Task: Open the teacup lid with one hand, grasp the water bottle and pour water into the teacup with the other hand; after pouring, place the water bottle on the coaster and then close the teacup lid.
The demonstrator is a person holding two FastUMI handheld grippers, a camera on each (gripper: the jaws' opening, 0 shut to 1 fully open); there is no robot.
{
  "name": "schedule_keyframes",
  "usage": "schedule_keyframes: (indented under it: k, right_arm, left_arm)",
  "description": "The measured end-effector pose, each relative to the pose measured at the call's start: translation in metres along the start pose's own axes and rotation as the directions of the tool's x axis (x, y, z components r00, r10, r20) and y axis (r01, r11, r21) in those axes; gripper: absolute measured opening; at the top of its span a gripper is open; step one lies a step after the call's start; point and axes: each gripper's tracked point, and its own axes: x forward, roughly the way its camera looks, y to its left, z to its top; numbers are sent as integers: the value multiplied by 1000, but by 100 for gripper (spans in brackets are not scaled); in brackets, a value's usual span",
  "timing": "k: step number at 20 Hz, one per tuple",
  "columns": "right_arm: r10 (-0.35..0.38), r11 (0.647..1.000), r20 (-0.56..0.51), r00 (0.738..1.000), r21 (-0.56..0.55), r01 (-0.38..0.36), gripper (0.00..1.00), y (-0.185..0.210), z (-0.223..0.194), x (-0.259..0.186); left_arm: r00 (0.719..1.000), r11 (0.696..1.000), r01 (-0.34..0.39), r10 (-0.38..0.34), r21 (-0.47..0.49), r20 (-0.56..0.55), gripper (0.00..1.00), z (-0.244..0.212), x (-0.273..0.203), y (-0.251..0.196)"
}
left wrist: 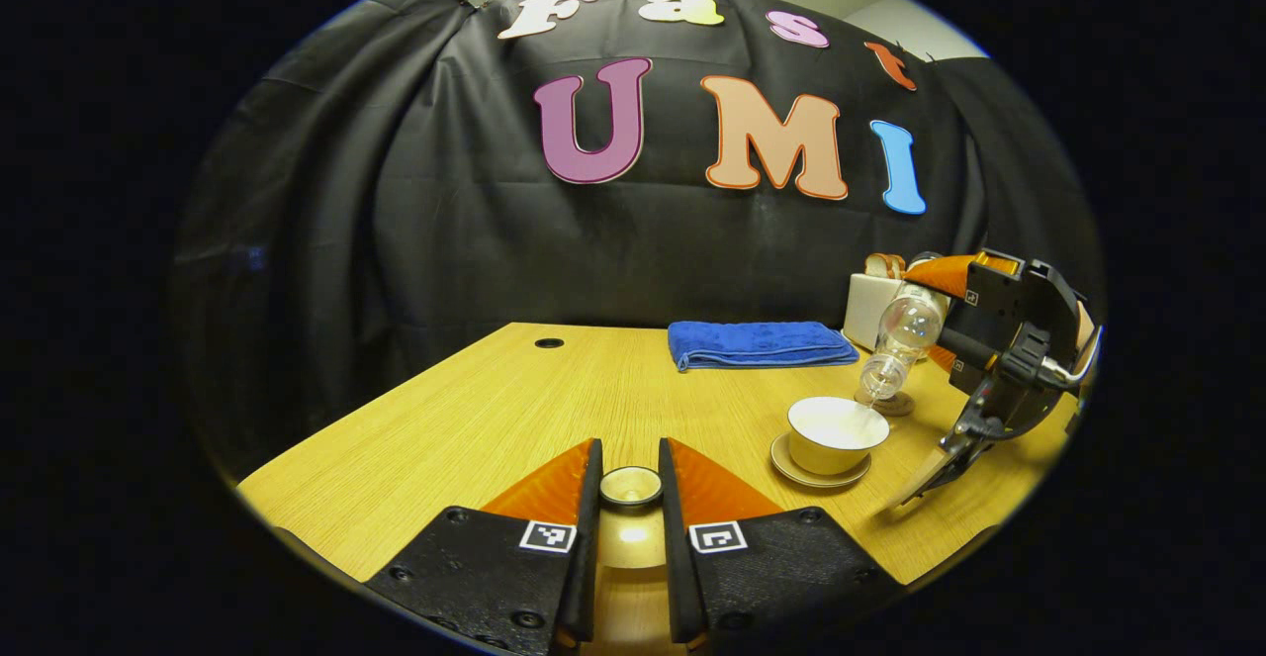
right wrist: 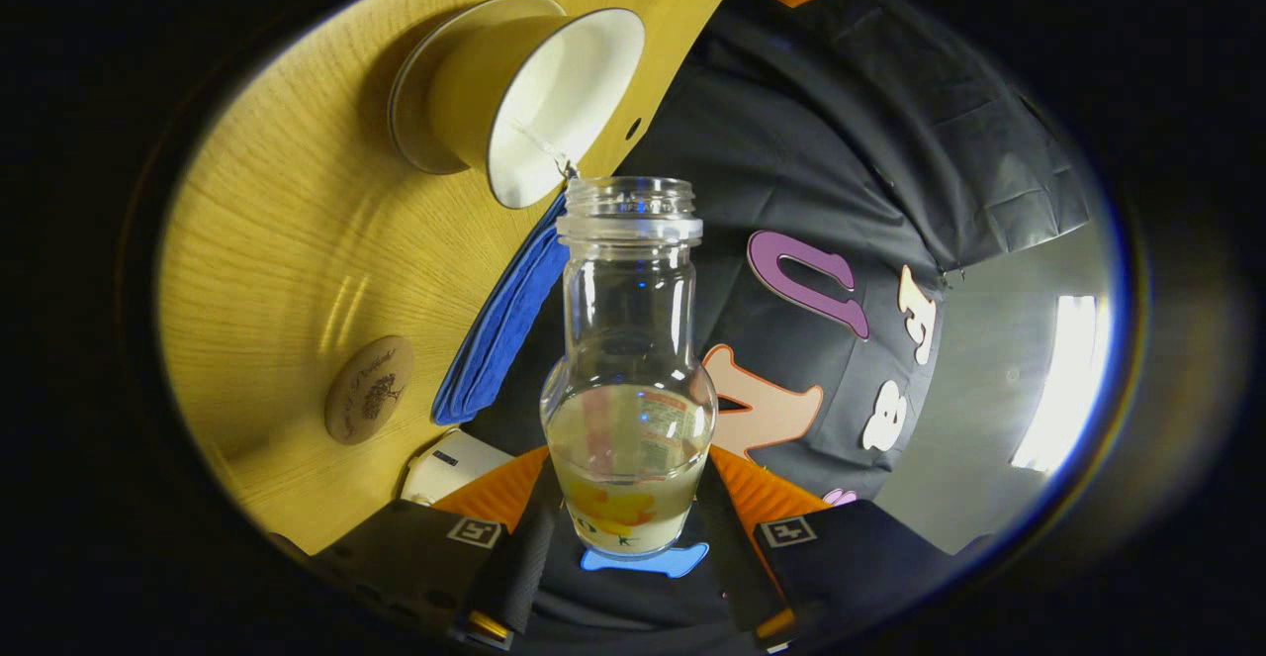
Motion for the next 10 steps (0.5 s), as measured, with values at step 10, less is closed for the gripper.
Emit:
schedule_keyframes:
  k: [10]
  right_arm:
    - [161, 947, -5, 987, 282, -153, 78, 43, 5, -6]
  left_arm:
    - [1000, 1000, 4, -4, 3, 0, 27, 1, -1, -1]
